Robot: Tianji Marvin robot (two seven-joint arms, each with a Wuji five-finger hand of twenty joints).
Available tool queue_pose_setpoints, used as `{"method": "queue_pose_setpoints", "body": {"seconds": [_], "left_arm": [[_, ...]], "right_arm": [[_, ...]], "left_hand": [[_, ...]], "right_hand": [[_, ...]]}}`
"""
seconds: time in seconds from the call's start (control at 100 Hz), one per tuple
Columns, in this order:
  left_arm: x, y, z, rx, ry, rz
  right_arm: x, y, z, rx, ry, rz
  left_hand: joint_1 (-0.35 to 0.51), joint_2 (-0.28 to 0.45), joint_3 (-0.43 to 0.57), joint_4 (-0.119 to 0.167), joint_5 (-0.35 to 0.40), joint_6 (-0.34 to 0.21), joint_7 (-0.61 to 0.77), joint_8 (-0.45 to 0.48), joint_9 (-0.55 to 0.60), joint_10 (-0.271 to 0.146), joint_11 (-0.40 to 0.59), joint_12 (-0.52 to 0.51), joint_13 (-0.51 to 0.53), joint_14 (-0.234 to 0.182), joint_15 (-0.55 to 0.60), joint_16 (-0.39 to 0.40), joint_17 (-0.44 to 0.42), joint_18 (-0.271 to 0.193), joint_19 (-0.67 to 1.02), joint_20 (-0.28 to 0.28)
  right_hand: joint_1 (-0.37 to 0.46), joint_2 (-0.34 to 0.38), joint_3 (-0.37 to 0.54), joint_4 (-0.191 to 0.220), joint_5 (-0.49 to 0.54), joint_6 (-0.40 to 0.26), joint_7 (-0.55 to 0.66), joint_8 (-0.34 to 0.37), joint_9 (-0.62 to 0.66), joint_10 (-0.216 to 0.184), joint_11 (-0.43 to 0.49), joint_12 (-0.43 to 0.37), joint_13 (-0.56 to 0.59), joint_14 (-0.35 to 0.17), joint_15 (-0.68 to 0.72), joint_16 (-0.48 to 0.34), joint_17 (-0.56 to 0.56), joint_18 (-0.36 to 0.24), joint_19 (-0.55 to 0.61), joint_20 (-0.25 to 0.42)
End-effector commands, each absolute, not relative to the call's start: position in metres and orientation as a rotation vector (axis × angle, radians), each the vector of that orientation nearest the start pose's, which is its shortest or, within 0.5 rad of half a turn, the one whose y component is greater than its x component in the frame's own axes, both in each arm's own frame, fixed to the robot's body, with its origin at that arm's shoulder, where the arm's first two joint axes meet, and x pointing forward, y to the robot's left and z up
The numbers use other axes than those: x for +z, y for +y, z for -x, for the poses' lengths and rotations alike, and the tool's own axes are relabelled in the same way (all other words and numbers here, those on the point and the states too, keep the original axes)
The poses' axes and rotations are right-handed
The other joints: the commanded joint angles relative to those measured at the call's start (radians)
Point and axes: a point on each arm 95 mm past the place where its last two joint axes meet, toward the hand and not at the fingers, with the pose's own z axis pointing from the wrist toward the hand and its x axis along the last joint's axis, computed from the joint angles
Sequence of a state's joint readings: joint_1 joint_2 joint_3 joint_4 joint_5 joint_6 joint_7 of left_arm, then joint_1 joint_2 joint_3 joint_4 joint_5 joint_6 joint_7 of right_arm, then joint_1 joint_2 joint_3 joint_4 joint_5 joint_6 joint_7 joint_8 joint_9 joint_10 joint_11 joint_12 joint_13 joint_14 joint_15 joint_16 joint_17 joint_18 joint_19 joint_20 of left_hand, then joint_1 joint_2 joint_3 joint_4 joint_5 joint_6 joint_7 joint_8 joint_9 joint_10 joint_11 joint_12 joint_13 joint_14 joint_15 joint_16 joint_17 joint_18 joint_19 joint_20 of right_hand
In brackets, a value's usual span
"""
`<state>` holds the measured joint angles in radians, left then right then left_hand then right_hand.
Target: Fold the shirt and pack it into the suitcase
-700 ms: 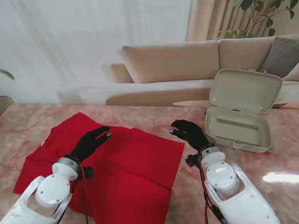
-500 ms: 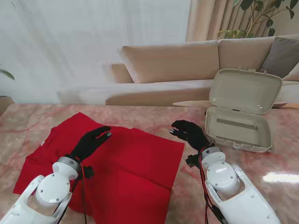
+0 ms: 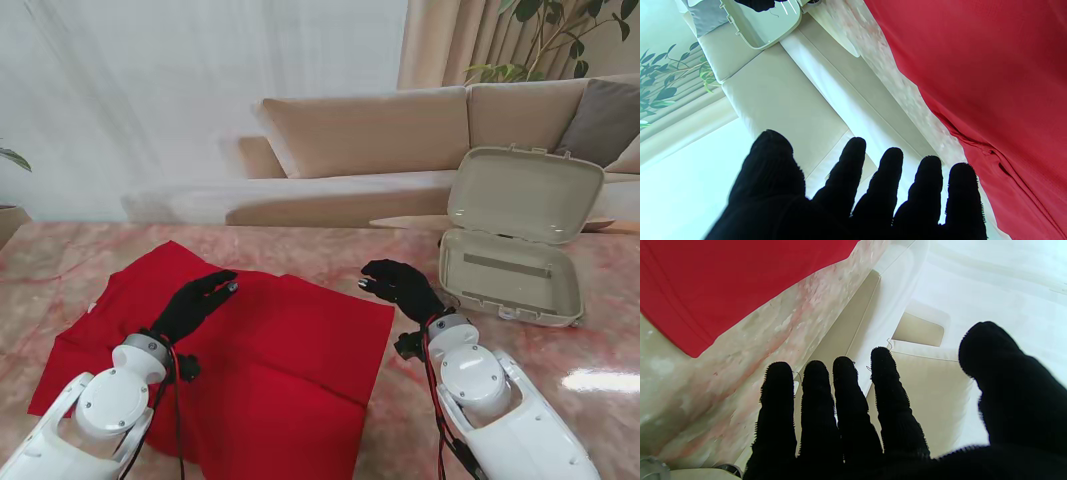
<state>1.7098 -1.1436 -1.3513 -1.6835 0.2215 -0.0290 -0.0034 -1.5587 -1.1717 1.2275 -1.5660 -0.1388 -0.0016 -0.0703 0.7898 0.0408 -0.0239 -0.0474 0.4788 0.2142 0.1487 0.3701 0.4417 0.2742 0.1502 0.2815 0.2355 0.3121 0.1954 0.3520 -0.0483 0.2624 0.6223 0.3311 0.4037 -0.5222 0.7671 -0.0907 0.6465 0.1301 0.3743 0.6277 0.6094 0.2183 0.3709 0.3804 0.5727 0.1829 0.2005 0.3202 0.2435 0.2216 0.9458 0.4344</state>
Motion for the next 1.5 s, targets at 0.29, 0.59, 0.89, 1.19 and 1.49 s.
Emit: {"method": "queue_pose_setpoints", "body": {"seconds": [0.29,0.59,0.89,1.19,1.49], "left_arm": [[-0.33,0.023,-0.369,-1.92,0.919,1.992],[-0.32,0.056,-0.368,-1.831,0.996,2.016],[-0.313,0.1,-0.342,-1.634,1.189,1.971],[-0.318,0.131,-0.316,-1.493,1.194,1.979],[-0.338,0.147,-0.308,-1.398,1.168,2.034]], "right_arm": [[-0.336,0.018,-0.404,-2.174,-0.965,2.23],[-0.325,0.031,-0.4,-2.177,-0.991,2.114],[-0.331,0.051,-0.387,-2.097,-1.057,2.016],[-0.34,0.053,-0.379,-2.008,-1.122,1.993],[-0.348,0.047,-0.378,-1.93,-1.175,2.033]], "left_hand": [[-0.033,0.016,-0.021,0.002,-0.005,-0.025,-0.006,-0.005,0.01,-0.007,-0.008,-0.008,-0.013,-0.017,-0.004,-0.01,0.001,-0.012,0.015,-0.008],[-0.034,0.016,-0.021,0.003,-0.011,-0.028,-0.007,-0.005,0.005,-0.011,-0.009,-0.008,-0.017,-0.018,-0.007,-0.01,-0.003,-0.015,0.01,-0.01],[-0.033,0.016,-0.02,0.003,-0.013,-0.032,-0.005,-0.003,0.006,-0.018,-0.004,-0.004,-0.012,-0.023,-0.004,-0.009,-0.001,-0.017,0.011,-0.01],[-0.029,0.015,-0.02,0.004,-0.012,-0.03,-0.002,-0.001,0.014,-0.02,0.004,0.001,-0.002,-0.026,0.0,-0.006,0.002,-0.018,0.019,-0.006],[-0.025,0.015,-0.019,0.004,-0.015,-0.032,0.001,0.001,0.016,-0.023,0.012,0.006,0.004,-0.027,0.005,-0.003,0.002,-0.019,0.029,-0.001]], "right_hand": [[0.016,0.013,-0.033,0.032,0.005,-0.014,-0.014,-0.006,-0.009,-0.003,-0.011,-0.009,-0.01,-0.024,0.002,-0.027,-0.004,-0.025,-0.001,-0.01],[0.02,0.017,-0.041,0.034,0.005,-0.011,-0.017,-0.007,-0.004,0.003,-0.017,-0.01,-0.005,-0.016,0.004,-0.023,-0.004,-0.019,-0.001,-0.009],[0.017,0.024,-0.046,0.035,-0.002,-0.016,-0.02,-0.006,-0.006,0.0,-0.021,-0.009,-0.005,-0.014,0.003,-0.02,-0.004,-0.018,-0.001,-0.007],[0.021,0.047,-0.068,0.038,-0.02,-0.027,-0.016,0.002,-0.024,-0.012,-0.008,0.001,-0.023,-0.007,0.002,-0.02,0.014,0.002,0.025,0.004],[0.03,0.063,-0.086,0.043,-0.029,-0.034,-0.007,0.008,-0.032,-0.019,0.0,0.006,-0.043,0.026,0.002,-0.02,0.023,0.099,0.039,0.011]]}}
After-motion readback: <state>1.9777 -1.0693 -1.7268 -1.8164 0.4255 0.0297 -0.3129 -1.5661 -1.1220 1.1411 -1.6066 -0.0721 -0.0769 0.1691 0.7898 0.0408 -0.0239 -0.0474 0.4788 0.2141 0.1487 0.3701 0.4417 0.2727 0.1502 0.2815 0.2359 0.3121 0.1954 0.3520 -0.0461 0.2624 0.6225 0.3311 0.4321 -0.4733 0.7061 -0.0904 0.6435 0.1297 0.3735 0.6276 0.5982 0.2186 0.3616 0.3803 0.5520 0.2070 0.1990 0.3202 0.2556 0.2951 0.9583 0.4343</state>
